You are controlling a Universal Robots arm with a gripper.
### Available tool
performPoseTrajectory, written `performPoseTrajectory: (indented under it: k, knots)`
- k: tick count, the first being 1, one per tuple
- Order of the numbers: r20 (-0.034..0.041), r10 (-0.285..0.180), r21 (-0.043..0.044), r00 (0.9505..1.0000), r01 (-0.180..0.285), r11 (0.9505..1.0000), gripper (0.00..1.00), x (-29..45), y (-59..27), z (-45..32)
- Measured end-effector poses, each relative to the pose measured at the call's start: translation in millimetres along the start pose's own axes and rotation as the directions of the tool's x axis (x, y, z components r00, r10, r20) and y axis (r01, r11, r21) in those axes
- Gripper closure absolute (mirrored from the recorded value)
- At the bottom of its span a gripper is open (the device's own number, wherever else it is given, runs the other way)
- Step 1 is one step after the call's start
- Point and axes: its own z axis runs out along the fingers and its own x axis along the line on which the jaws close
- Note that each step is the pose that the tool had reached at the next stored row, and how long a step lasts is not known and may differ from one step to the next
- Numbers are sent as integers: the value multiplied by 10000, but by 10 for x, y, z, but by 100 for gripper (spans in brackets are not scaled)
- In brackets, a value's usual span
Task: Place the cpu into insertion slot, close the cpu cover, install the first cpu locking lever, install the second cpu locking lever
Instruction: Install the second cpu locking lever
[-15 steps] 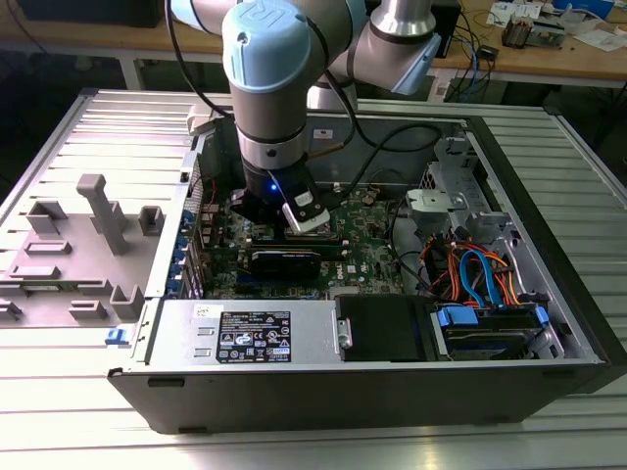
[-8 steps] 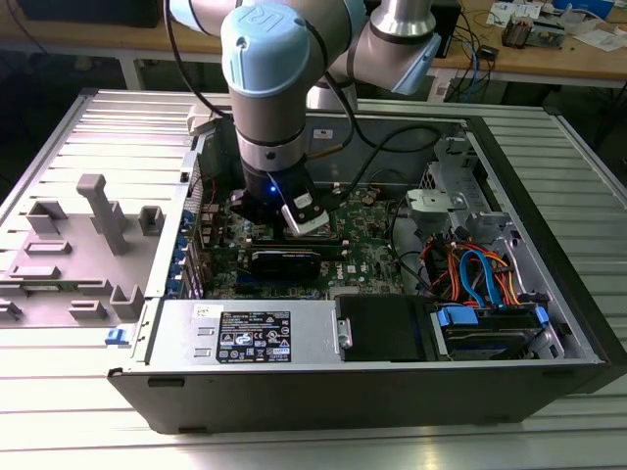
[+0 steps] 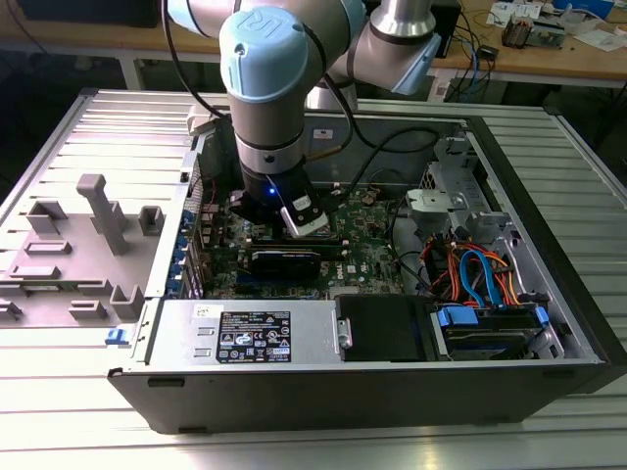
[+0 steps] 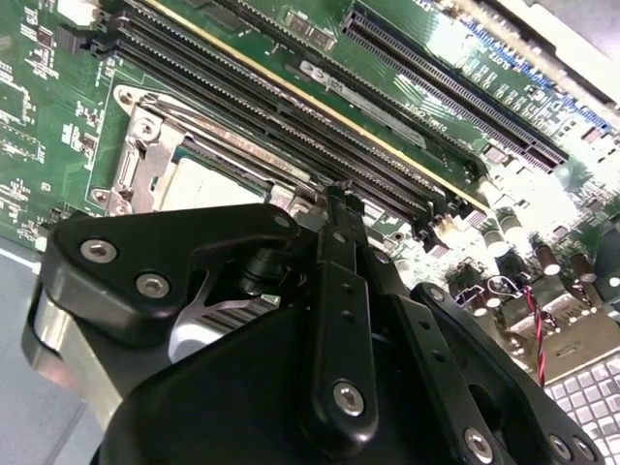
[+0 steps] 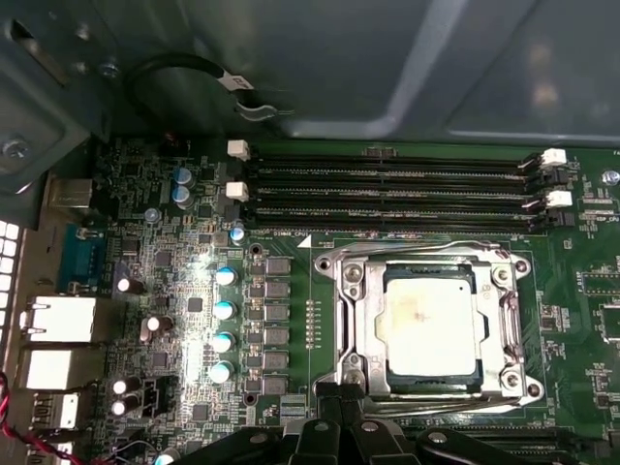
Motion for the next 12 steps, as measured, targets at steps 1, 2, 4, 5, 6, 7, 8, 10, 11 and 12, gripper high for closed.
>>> performPoseTrajectory:
  k: [1, 2, 4, 5, 6, 7, 8, 10, 11, 12]
  knots:
    - [0, -1, -1, 10000, 1, 10000, 89, 8, 0, 3]
    - [1, -1, -1, 10000, 1, 10000, 89, 14, -2, 8]
    - [-1, 1, 0, 10000, -1, 10000, 89, 24, -3, 17]
    - [-1, 0, -2, 10000, 0, 10000, 89, 30, -4, 21]
    - [-1, 0, -6, 10000, 0, 10000, 89, 35, -4, 23]
    - [-1, -1, -16, 10000, 1, 10000, 89, 36, -4, 24]
    - [0, 0, -21, 10000, 0, 10000, 89, 37, -4, 24]
    - [1, 0, -24, 10000, 0, 10000, 89, 37, -4, 24]
    - [1, 0, -23, 10000, 0, 10000, 89, 37, -4, 24]
    - [0, 1, -24, 10000, -1, 10000, 89, 37, -4, 24]
